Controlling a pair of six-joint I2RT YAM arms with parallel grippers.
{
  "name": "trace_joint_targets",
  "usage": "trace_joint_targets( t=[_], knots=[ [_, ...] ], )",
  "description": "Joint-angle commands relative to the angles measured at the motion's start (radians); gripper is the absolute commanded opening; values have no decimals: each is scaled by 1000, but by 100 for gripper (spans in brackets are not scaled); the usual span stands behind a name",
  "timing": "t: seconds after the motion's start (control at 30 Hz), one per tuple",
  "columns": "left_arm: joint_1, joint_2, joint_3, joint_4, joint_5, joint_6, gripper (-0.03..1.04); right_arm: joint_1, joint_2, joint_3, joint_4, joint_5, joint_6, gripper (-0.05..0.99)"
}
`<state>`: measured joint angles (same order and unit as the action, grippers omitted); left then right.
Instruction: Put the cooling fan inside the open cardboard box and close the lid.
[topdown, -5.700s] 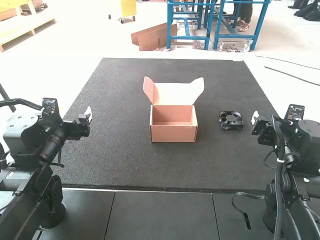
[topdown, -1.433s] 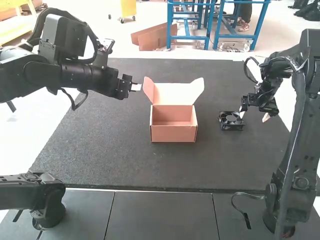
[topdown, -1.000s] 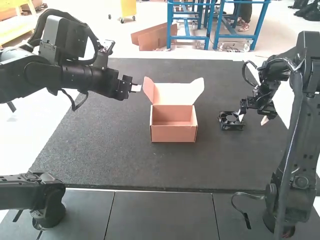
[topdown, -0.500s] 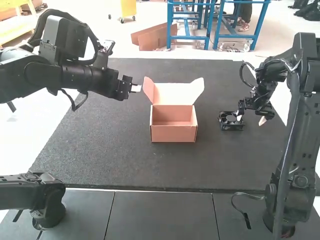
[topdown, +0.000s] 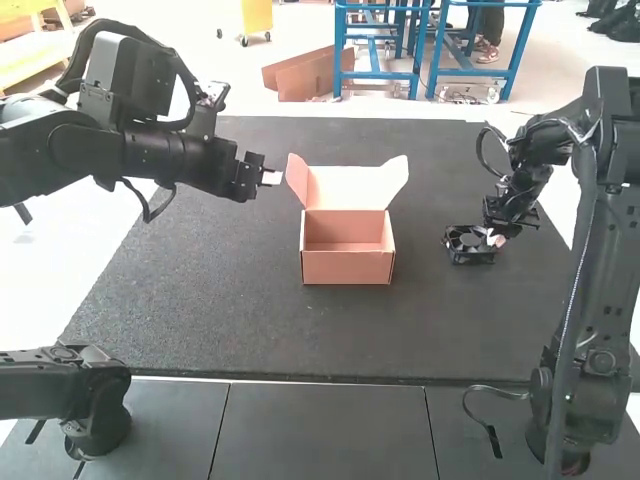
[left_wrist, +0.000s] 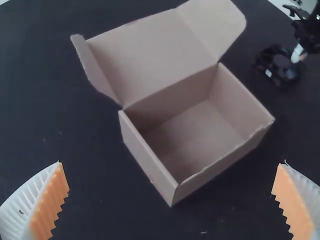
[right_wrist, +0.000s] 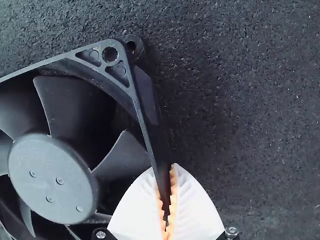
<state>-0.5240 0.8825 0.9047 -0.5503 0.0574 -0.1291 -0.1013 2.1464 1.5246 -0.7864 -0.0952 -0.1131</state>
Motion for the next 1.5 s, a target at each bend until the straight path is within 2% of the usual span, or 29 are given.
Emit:
trace_joint_targets(
  t=[0.0, 0.1, 0.27, 0.5, 0.63, 0.83, 0.97, 1.13, 1.33, 1.47],
  knots=[
    [-2, -14, 13, 4, 13, -10, 96, 3, -29, 17, 13, -54, 7, -2],
    [-2, -16, 10, 7, 13, -10, 96, 3, -103, 14, 22, -72, 9, -2],
    [-2, -16, -7, 29, 13, -10, 96, 8, -270, -3, -13, -95, 59, -2],
    [-2, -16, -23, 49, 13, -10, 96, 87, -514, -72, -143, -115, 188, -2],
    [-2, -16, -33, 61, 12, -10, 96, 157, -635, -139, -205, -156, 259, -2],
    [-1, -16, -47, 79, 10, -10, 96, 299, -784, -239, -206, -192, 421, -1],
    [-2, -16, -50, 87, 9, -7, 96, 403, -836, -247, -209, -192, 480, -1],
    [-2, -16, -50, 85, 9, -6, 96, 526, -855, -230, -249, -192, 500, -1],
    [-2, -16, -49, 75, 7, -6, 96, 654, -836, -198, -246, -181, 530, -1],
    [-5, -19, -49, 49, 7, -4, 96, 727, -780, -159, -240, -143, 543, -1]
  ],
)
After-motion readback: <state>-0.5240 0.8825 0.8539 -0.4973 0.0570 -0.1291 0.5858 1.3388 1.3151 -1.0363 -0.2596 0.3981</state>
